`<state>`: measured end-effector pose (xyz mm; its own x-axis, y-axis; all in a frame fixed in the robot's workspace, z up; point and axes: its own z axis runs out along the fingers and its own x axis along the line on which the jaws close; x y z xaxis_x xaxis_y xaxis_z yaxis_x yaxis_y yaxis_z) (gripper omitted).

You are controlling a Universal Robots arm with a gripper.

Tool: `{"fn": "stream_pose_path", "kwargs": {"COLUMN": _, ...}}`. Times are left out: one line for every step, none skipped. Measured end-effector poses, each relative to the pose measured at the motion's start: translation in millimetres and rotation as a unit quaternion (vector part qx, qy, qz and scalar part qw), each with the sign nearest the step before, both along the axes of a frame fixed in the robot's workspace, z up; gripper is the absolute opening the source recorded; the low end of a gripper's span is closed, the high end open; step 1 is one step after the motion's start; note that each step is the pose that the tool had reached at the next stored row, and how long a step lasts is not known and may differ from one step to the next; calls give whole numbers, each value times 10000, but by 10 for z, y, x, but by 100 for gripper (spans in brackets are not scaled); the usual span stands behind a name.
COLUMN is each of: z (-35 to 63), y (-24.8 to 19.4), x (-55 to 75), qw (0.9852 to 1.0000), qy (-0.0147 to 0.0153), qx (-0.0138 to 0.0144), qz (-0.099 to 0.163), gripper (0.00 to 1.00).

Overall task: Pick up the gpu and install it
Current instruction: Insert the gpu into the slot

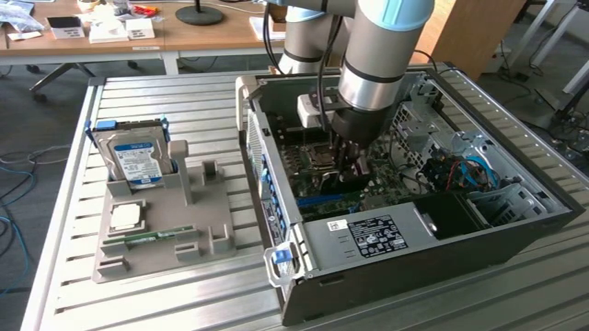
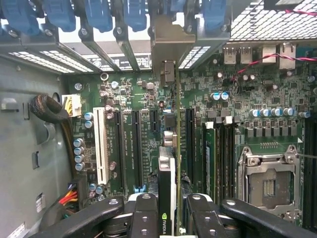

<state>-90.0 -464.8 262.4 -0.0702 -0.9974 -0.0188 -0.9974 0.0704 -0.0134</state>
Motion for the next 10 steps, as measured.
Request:
{"fn": "stream_pose_path", "kwargs": {"z": -1, "y": 0, "x": -4, "qw": 10000, "qy": 0, "qx": 0, "qz": 0, "gripper": 27}}
{"fn": "stream_pose_path", "kwargs": {"z": -2, "y": 0, "x": -6, "qw": 10000, "qy": 0, "qx": 0, "qz": 0, "gripper": 27}}
{"fn": "stream_pose_path", "kwargs": {"z": -2, "y": 0, "x": -8, "qw": 10000, "qy": 0, "qx": -1, "qz": 1, "gripper": 27}}
{"fn": "stream_pose_path", "kwargs": {"z": -3, "y": 0, "x": -10, "qw": 10000, "qy": 1, "qx": -1, "qz": 1, "gripper": 27}}
{"fn": "stream_pose_path", "kwargs": {"z": -4, "y": 0, "x": -13, "qw": 10000, "qy": 0, "qx": -1, "qz": 0, "gripper": 27}}
{"fn": "stream_pose_path", "kwargs": {"z": -4, "y": 1, "x": -15, "qw": 10000, "qy": 0, "qx": -1, "qz": 0, "gripper": 27}}
{"fn": "stream_pose_path", "kwargs": {"z": -5, "y": 1, "x": -19, "qw": 10000, "qy": 0, "qx": 0, "qz": 0, "gripper": 27}}
{"fn": "stream_pose_path", "kwargs": {"z": -5, "y": 2, "x": -23, "qw": 10000, "qy": 0, "qx": 0, "qz": 0, "gripper": 27}}
{"fn": "stream_pose_path", "kwargs": {"z": -7, "y": 2, "x": -25, "qw": 10000, "qy": -1, "qx": 1, "qz": 0, "gripper": 27}}
{"fn": "stream_pose_path", "kwargs": {"z": -9, "y": 1, "x": -30, "qw": 10000, "qy": -1, "qx": 1, "qz": 0, "gripper": 27}}
